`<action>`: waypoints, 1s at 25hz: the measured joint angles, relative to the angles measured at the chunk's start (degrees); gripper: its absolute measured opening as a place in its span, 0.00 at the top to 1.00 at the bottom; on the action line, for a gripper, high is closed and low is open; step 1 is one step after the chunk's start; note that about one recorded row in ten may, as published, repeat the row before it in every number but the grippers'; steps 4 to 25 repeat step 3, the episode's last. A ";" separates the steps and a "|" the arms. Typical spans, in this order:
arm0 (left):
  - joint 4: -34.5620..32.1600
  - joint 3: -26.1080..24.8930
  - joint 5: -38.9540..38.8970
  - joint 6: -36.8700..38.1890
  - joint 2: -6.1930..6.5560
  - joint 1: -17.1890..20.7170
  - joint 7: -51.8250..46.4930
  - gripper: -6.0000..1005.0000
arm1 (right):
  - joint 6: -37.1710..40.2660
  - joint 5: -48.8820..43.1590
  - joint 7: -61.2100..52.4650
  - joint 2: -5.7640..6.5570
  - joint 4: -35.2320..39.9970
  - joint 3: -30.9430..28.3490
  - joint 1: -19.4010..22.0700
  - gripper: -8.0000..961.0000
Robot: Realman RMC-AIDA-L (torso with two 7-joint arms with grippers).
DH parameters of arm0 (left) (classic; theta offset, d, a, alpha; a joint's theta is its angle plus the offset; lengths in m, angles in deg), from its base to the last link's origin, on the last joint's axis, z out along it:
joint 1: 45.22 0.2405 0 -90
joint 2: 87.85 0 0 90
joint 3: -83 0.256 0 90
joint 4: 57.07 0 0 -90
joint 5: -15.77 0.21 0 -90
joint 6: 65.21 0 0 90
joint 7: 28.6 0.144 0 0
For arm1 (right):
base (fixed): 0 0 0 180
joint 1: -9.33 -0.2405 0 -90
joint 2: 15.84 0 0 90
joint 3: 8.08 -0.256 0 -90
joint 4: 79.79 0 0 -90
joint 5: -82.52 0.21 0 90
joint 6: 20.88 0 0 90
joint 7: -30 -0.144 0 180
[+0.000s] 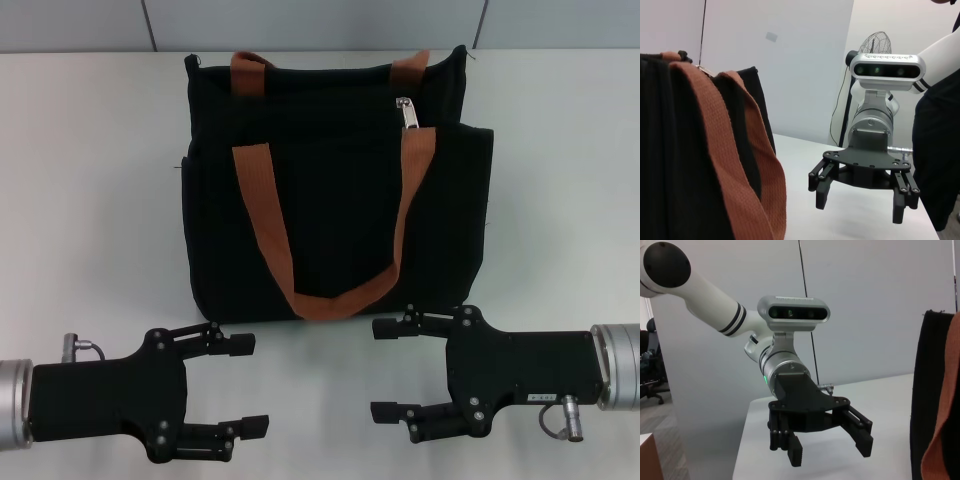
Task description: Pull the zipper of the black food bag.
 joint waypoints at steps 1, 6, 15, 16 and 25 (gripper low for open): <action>0.01 0.00 0.02 0.00 -0.01 -0.01 0.00 0.17 | 0.07 0.03 0.17 -0.03 0.00 -0.10 0.07 0.15; 0.02 0.01 -0.01 0.01 -0.01 -0.01 0.01 0.17 | 0.12 0.04 0.24 -0.06 0.00 -0.19 0.15 0.15; 0.02 0.01 -0.01 0.01 -0.01 -0.01 0.01 0.17 | 0.12 0.04 0.24 -0.06 0.00 -0.19 0.15 0.15; 0.02 0.01 -0.01 0.01 -0.01 -0.01 0.01 0.17 | 0.12 0.04 0.24 -0.06 0.00 -0.19 0.15 0.15; 0.02 0.01 -0.01 0.01 -0.01 -0.01 0.01 0.17 | 0.12 0.04 0.24 -0.06 0.00 -0.19 0.15 0.15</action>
